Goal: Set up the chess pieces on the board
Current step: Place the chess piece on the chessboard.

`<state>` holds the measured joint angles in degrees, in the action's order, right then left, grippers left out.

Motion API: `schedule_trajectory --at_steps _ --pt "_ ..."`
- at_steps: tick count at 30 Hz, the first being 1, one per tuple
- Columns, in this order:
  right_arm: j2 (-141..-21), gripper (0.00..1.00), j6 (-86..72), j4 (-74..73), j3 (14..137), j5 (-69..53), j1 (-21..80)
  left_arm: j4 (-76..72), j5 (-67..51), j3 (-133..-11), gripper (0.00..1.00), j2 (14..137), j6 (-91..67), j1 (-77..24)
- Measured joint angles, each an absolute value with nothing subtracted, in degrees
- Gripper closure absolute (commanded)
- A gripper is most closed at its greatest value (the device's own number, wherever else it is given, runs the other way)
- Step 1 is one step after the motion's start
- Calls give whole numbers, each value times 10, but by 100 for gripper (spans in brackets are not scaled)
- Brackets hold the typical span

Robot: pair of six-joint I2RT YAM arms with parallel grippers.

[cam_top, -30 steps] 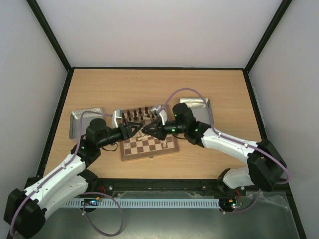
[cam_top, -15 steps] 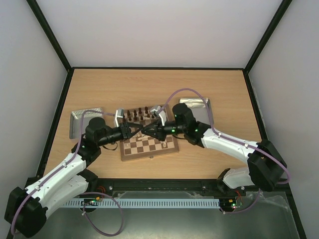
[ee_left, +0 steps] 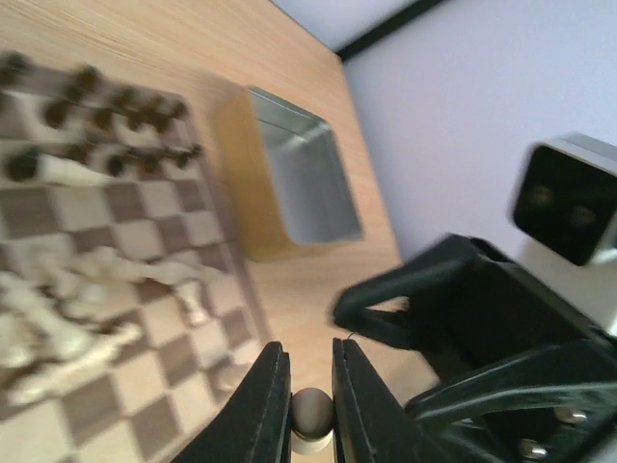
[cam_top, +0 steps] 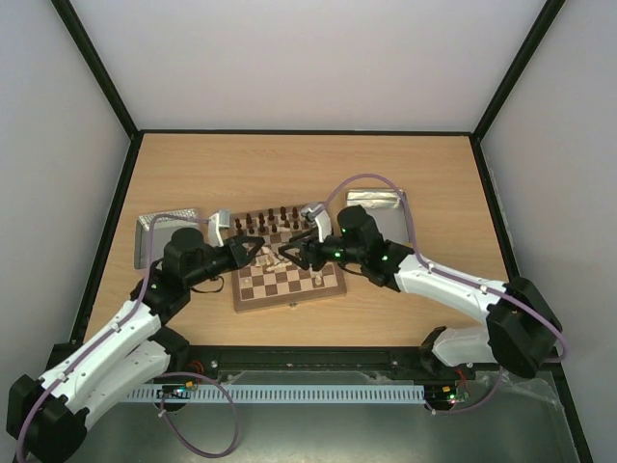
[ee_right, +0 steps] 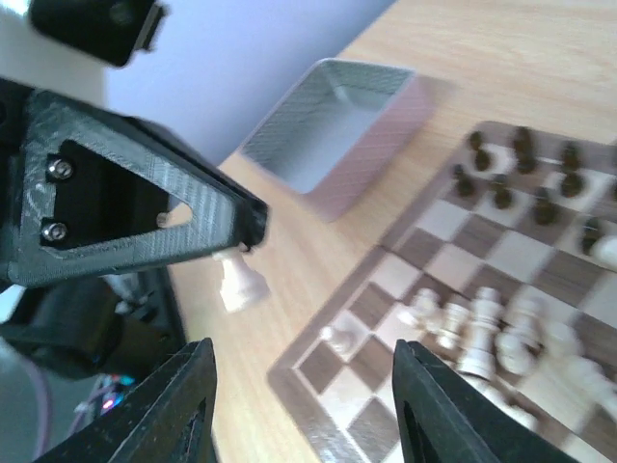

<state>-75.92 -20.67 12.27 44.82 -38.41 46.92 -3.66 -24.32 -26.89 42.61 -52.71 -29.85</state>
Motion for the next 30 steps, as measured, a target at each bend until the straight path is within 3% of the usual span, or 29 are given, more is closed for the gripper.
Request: schedule_trajectory --at_steps 4,10,16,22,30 --pt "-725 50 -247 118 418 -279 469 23 -140 -274 89 430 -474 -324" --pt "-714 50 -308 116 396 -132 469 82 58 -274 89 495 -441 -469" --pt "-736 50 -343 114 393 -81 469 112 234 -274 90 608 -459 -593" --pt "-748 50 -353 114 392 -74 469 110 316 -278 91 681 -478 -616" --pt "-749 50 -362 114 392 -71 469 76 345 -276 90 684 -481 -614"
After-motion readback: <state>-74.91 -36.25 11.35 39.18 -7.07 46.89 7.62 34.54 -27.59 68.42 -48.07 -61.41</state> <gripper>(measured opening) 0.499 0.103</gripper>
